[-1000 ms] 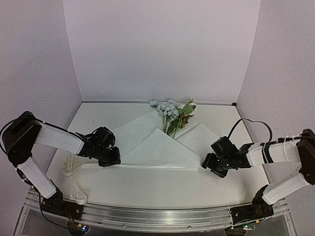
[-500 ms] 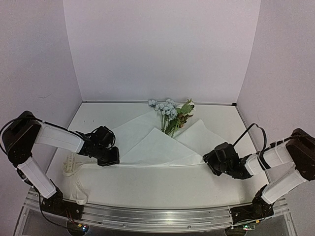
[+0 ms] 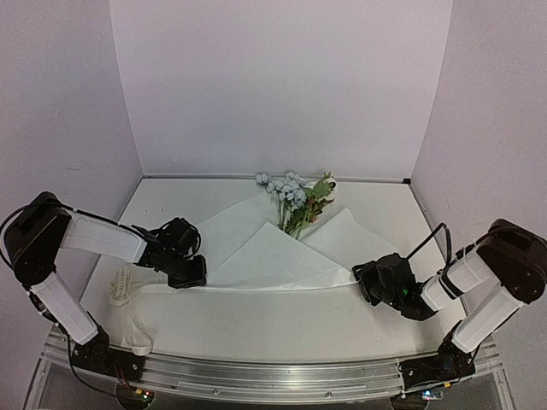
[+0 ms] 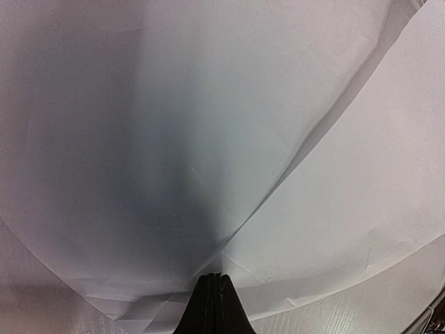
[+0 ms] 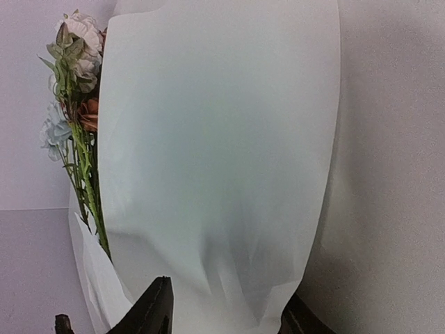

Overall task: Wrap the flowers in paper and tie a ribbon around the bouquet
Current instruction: Pick up the one-fourth-folded wrapping paper from the center of the board.

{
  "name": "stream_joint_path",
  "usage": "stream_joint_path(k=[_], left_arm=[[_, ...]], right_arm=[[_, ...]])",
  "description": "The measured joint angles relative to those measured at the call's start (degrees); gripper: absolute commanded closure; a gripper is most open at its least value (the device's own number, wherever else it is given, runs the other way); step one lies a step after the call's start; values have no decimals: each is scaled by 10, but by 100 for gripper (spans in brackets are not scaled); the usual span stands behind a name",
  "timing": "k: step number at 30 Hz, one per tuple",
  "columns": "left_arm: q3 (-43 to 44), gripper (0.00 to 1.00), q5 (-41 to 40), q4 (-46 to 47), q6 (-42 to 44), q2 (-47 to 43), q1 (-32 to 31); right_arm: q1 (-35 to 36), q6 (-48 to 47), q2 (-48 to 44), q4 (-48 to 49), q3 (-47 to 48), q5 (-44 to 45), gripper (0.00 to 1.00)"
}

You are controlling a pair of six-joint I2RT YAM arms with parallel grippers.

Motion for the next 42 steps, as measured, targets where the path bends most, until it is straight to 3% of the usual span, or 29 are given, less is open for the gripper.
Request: stream_joint_path(k=[7,11,15,25,31,36,42], left_arm=[[2,100,0,-5,0,0,0],[3,100,1,-6,0,0,0],[3,100,1,-6,0,0,0],[3,99,1,-6,0,0,0],[5,88,10,-9,11,0,-2],[27,82,16,-33,28,-3,-14],[83,75,35,-51,52,-12,-45]], right_arm=[[12,42,20,84,-31,7,49],[24,44,7,93,-45,18,41],[32,34,0,91,-47,25,40],[45,19,9,86,-49,31,71],[48,7,11,76,-56,32,91],[48,-12,10,63,-56,32,100],[48,-32,6,54,-56,32,100]])
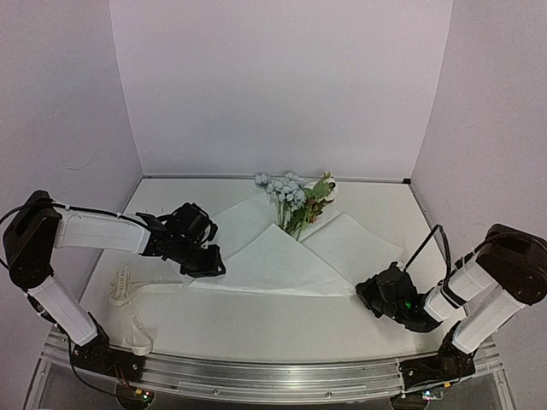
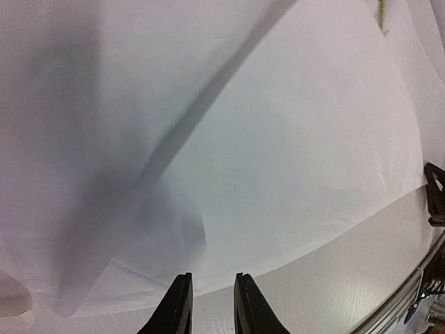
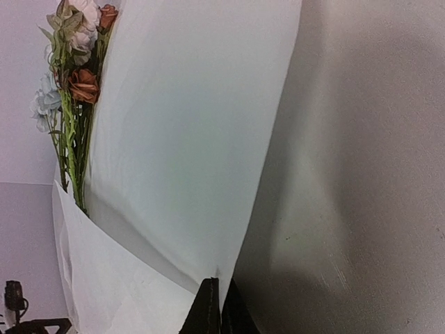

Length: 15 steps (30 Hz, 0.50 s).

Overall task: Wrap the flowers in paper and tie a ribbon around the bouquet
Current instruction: Pick up the one-fourth-folded wrapping paper from the center of the board, then fold the one-fourth-folded wrapping paper at the center of the board.

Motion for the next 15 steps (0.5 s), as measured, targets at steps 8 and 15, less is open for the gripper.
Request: stream_joint_path(k=[8,15], left_arm=[[123,76,68,58,52,66,-81],[210,78,129,119,99,196,-138]], right_arm=[[0,-24,-29,-24,-13,0,100],[0,-37,-66,-65,-14,-2,100]])
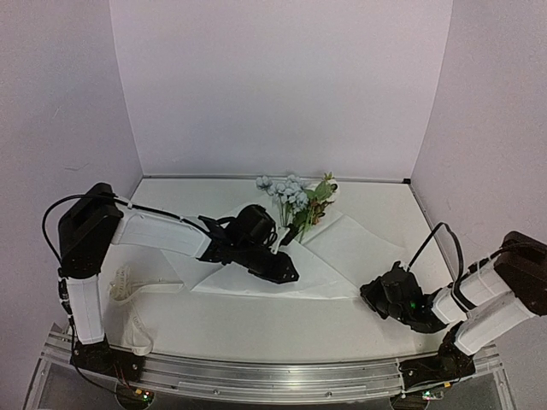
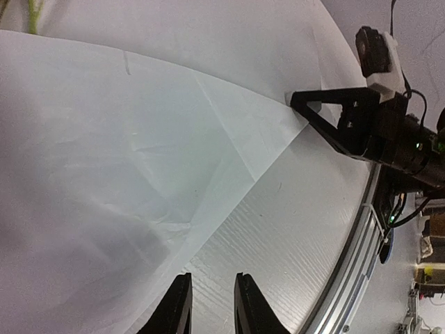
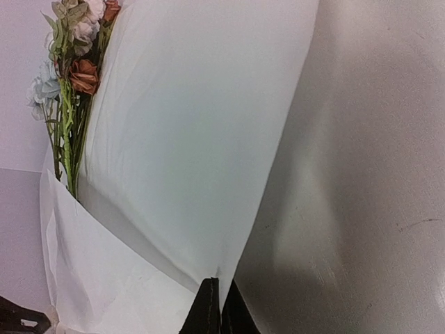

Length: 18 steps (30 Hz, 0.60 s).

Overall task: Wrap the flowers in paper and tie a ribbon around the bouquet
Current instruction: Fold the one-fourth-folded wrapping paper at the center of the board.

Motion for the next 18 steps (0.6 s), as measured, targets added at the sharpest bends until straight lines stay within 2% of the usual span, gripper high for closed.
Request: stream_joint_path(k=[7,18], left_arm=[[44,78,38,30,40,82,-30],[98,85,80,42,92,139,-29]], right_arm=[[0,-20,-61,-68,0,-7,100],[0,-75,-162,-234,28,-32,100]])
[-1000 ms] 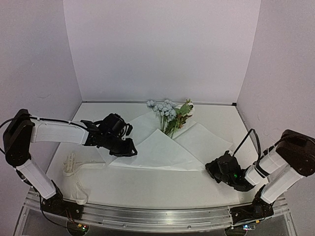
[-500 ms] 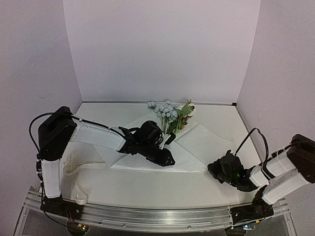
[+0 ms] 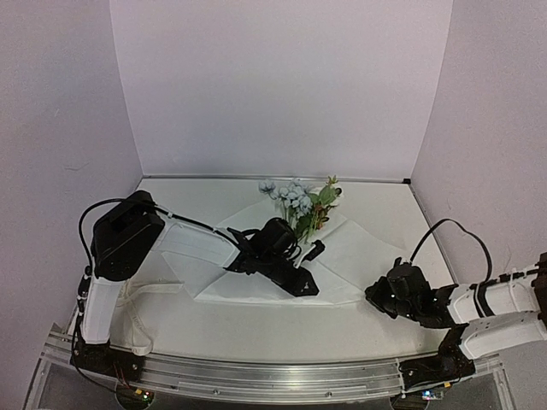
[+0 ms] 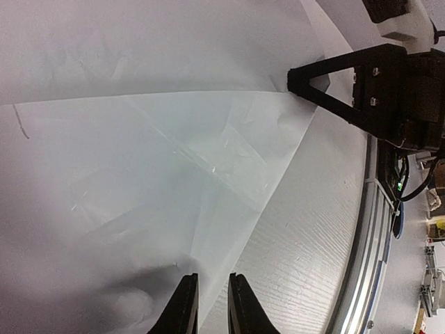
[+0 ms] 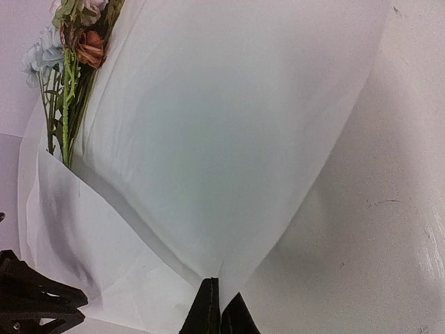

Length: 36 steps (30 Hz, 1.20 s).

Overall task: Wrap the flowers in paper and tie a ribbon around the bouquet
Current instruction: Fold the one-fourth-folded wrapping paper at the center of the board.

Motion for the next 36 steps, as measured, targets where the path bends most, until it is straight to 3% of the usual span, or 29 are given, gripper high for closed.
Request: stream_joint_path(k=[17,29,36], left_arm=[[17,86,-90,-29,82,23,-39],[17,96,-136,-29,140,21,-61],[26,97,-142,-27,144,29,-69]], right_arm=[[0,-44,-50,-146,46,-5,100],[0,-71,-88,-229,72,1,100],[1,-107,-114,-279,112,-2,100]])
